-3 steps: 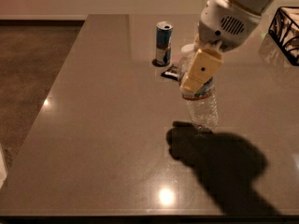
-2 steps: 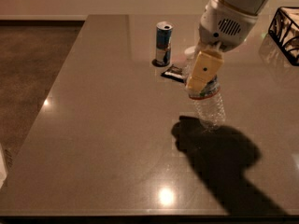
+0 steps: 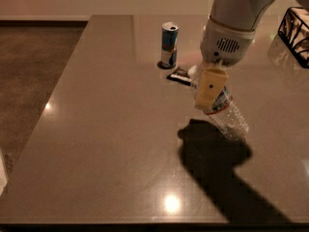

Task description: Knock water bottle over

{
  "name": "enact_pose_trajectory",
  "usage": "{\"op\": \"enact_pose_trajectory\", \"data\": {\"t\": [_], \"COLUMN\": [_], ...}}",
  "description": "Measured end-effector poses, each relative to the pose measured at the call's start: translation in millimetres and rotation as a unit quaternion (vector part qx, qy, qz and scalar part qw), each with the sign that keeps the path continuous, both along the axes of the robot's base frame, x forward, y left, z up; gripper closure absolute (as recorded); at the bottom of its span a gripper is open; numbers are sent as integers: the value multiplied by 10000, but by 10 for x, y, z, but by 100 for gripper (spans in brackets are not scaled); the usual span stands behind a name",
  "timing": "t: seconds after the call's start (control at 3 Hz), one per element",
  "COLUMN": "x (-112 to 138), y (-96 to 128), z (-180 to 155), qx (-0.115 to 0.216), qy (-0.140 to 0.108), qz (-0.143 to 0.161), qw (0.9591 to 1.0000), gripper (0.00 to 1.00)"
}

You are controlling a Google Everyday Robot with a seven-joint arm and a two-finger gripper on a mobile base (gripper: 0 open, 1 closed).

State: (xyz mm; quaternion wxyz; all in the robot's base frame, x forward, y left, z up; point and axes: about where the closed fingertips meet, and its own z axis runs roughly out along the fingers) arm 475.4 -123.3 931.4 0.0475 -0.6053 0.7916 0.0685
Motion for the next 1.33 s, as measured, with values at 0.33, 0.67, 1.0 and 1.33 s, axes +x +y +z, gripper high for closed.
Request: {"op": "enact_pose_trajectory", "data": {"t": [0.33, 0.67, 1.0, 1.33], "x": [-72, -155, -209, -175], "y": [26, 30, 57, 96], "z": [-158, -298, -430, -542], "qx": [-248, -376, -435, -371], "qy": [131, 294, 415, 341], "qz": [159, 237, 314, 327], "qw": [9995, 9986, 9977, 9982], "gripper": [59, 36, 13, 0]}}
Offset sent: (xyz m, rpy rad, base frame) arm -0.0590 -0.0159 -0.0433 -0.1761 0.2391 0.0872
